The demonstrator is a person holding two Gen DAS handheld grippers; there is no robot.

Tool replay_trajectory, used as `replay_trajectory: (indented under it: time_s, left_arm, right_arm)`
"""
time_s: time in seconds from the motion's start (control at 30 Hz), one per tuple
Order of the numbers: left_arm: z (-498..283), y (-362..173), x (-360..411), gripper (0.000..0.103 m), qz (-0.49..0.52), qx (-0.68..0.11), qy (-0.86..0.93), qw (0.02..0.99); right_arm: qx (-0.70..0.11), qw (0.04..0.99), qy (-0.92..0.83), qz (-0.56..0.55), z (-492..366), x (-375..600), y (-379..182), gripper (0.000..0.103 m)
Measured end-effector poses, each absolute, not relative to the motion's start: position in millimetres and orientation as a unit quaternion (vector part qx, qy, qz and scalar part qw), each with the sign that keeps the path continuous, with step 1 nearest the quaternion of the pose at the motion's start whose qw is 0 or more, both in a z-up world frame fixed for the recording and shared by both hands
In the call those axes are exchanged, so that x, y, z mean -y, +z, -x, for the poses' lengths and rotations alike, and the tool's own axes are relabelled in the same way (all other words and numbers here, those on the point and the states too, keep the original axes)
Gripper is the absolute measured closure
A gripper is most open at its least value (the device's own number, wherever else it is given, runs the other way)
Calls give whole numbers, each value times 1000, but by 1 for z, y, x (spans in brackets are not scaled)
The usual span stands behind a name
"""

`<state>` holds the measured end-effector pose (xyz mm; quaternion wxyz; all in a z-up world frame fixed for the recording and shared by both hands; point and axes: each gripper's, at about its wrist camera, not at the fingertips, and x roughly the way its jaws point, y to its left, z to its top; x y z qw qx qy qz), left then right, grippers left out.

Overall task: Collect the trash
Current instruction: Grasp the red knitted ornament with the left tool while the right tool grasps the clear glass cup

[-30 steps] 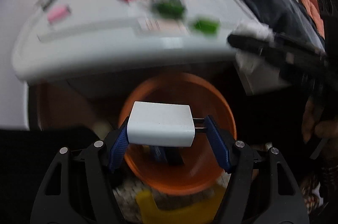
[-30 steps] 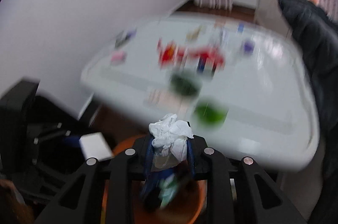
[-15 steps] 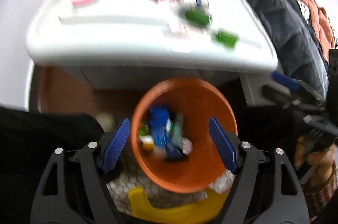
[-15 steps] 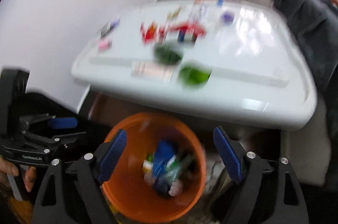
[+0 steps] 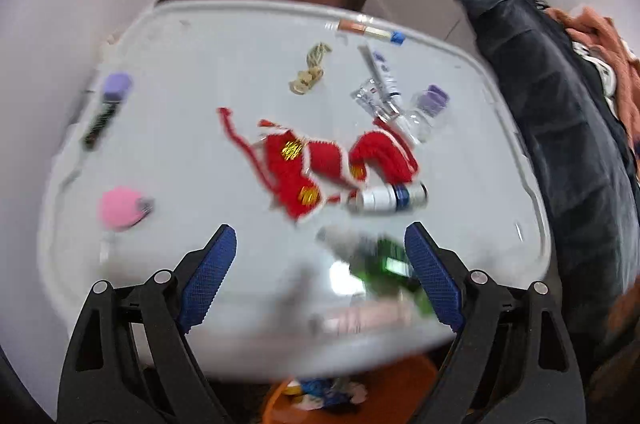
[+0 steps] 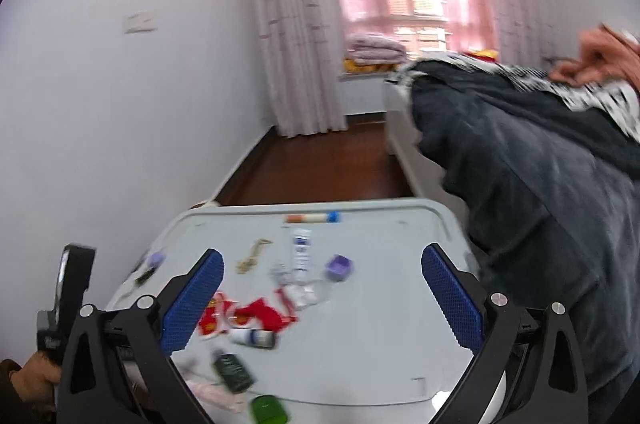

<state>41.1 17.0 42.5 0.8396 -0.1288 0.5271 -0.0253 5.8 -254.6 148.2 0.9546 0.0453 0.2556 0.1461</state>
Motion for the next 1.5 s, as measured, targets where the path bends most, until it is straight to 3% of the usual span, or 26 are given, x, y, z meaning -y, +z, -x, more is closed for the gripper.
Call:
replay_trajectory:
  time_s: [0.17,0.23,0.3,0.4,0.43,0.47,0.5,0.8,0.97,1.27,1.33,1.37,1.5]
  left_arm:
    - [-97,6,-11,19,112,-561,17,820]
    - [-114,-9,-8,19,107,-576,30,810]
    - [-123,-18,0,12,87,-580,38,809]
    - [-127,-20,11,14,30,-556,28,830]
    - [-126,-18,8,31,30,-547,31,836]
    - [-126,-13,4,75,44,-540,28,840]
    - [-126,-9,1,87,45,-542,33,839]
    - [-40,100,-27,87,69,-372,-13,926]
    - [-25,97,-36,86,90,-357,-31,929]
    - [-28,85,-38,85,96,-378,-54,919]
    - [-26,84,-40,85,100,-381,-59,917]
    - [-26,84,-41,85,102,-382,-59,917]
    - [-26,82,-45,84,115,-388,-59,913]
  right_arm:
    - [-314,931,134,-131,-29,285,120,5]
    - [-316,933,117,-126,-32,290,119,5]
    - [-320,934,110,-119,-33,290,117,5]
    - [-327,932,113,-111,-36,286,112,5]
    - [-328,933,111,-102,-38,283,111,5]
    - [-328,934,108,-93,-37,280,111,5]
    - [-328,935,105,-85,-37,279,111,5]
    - [-358,925,126,31,-73,223,86,5]
    - [-397,903,149,65,-115,186,53,8]
    - [-459,873,141,83,-164,146,8,27]
    - [-464,870,140,92,-168,140,6,47]
    - [-471,865,141,97,-170,138,3,51]
    - [-473,866,136,88,-169,138,8,52]
